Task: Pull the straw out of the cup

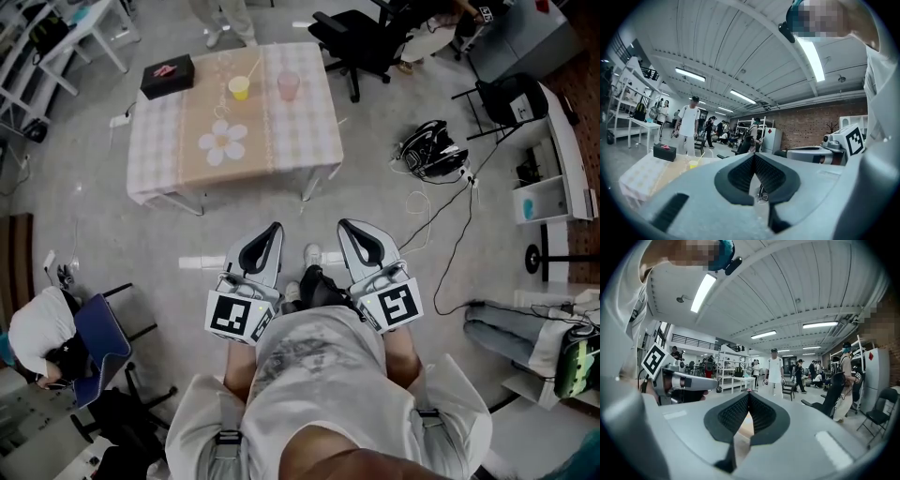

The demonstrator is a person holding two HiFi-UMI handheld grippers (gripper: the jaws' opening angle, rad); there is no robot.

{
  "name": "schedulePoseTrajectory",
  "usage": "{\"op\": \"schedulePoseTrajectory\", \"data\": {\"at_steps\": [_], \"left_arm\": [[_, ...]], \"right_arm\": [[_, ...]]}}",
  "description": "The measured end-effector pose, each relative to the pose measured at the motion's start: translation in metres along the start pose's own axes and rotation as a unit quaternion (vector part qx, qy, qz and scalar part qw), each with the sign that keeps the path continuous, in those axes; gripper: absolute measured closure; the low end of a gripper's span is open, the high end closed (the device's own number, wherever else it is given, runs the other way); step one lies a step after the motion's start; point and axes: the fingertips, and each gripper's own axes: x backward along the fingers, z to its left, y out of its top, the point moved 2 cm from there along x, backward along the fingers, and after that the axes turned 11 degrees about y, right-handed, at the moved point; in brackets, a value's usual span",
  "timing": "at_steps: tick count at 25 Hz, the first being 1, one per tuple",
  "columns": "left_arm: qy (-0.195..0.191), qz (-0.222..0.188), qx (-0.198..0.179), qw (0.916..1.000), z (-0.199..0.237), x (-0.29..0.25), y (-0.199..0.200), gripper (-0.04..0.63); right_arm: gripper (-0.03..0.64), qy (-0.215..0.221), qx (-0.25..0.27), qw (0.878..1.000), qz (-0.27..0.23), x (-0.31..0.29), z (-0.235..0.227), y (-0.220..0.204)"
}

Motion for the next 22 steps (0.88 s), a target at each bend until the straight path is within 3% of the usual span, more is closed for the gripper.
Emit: {"op": "schedulePoseTrajectory", "data": {"at_steps": [9, 22], "left_arm": [[0.03, 0.006, -0.002, 0.9995, 0.018, -0.071, 0.008, 0.591], [0.069, -0.003, -0.016, 0.9975, 0.008, -0.142, 0.016, 0.591]], "right_arm": [[0.607, 0.033, 0.001, 0.999, -0.004, -0.042, -0.071, 0.003], [0.607, 0.072, 0.003, 0.997, -0.021, -0.06, -0.152, 0.002]]}}
